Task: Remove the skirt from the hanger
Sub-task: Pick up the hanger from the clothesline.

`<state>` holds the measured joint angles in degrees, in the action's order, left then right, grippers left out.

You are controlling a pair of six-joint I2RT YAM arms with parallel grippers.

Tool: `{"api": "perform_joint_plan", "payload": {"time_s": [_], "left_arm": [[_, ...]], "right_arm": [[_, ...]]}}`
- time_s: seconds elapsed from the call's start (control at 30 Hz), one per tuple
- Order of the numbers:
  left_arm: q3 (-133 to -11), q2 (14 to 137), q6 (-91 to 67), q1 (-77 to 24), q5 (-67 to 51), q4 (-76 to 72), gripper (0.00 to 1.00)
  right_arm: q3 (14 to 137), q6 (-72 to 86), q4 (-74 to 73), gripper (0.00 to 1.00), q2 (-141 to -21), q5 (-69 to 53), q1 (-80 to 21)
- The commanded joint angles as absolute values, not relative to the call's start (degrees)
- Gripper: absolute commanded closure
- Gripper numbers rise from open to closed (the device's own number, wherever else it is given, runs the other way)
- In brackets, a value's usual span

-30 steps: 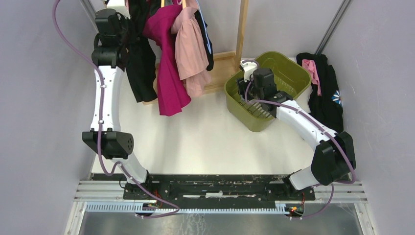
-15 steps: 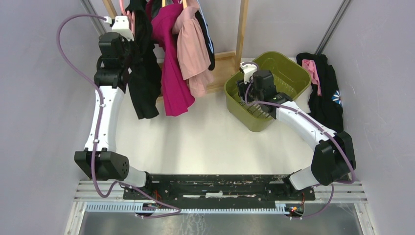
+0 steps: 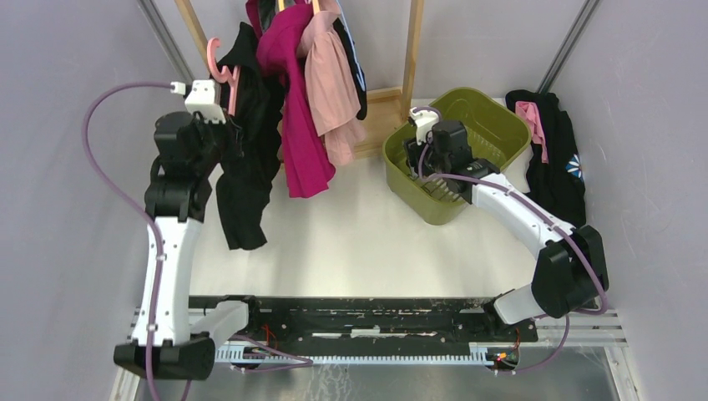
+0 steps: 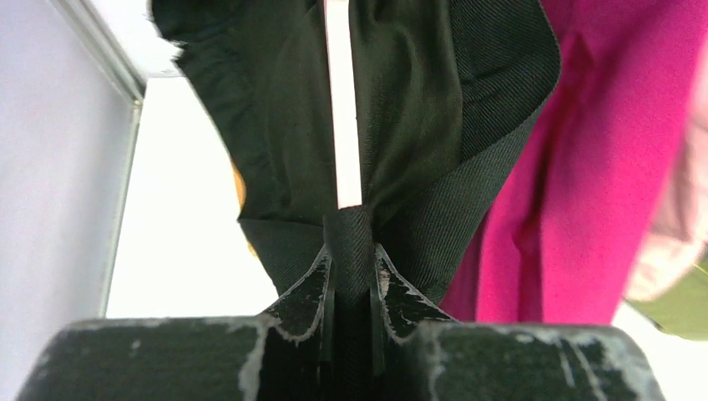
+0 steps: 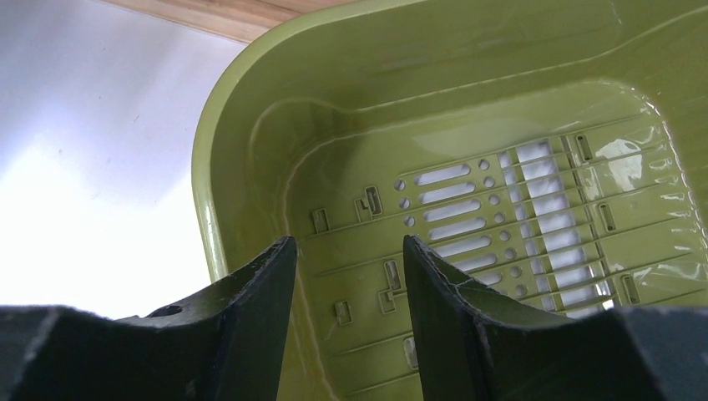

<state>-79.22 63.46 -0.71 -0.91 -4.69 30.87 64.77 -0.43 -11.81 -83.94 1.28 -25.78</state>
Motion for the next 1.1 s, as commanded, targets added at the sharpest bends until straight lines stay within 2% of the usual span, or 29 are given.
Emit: {"api": "perform_joint_plan", "payload": {"time_s": [0.0,0.2,0.37,0.53,0.8,0.97,1.07], "left_arm": [[-75.78,54.88,-4.44,-1.53,-14.17,28.24,0.97],[-71.43,48.60,-2.55,-1.86,-22.00,33.28,0.97],[-68.01,44.08,-5.95,-2.32,-32.84,33.02,0.97],[-64.23,37.63,-6.99,-2.93,-37.96,32.80,0.97],[-62.94,33.65,-10.45,-3.55,-53.75,28.42,0.97],[-62.38,31.49,-10.76,-4.53,-58.35,27.46,0.97],[-61.00,31.28,-11.31,-4.57,-56.51,26.70,0.97]], "right_arm": [[65.88,0.26,-12.06,0.44,-80.89,-0.17,-25.98],[65.76,2.02,-14.03,0.47,-78.40,-1.58,-26.19],[64.96,2.11,-15.87,0.47,-76.57,-1.49,-26.64],[66.81,1.82,-18.45,0.47,-76.07,-1.31,-26.83],[68.40,1.74,-20.72,0.47,-74.57,0.25,-27.08],[68.83,0.89,-22.30,0.47,-73.47,2.72,-27.08],[68.98,1.22,-23.07,0.47,-71.70,4.99,-27.13]]}}
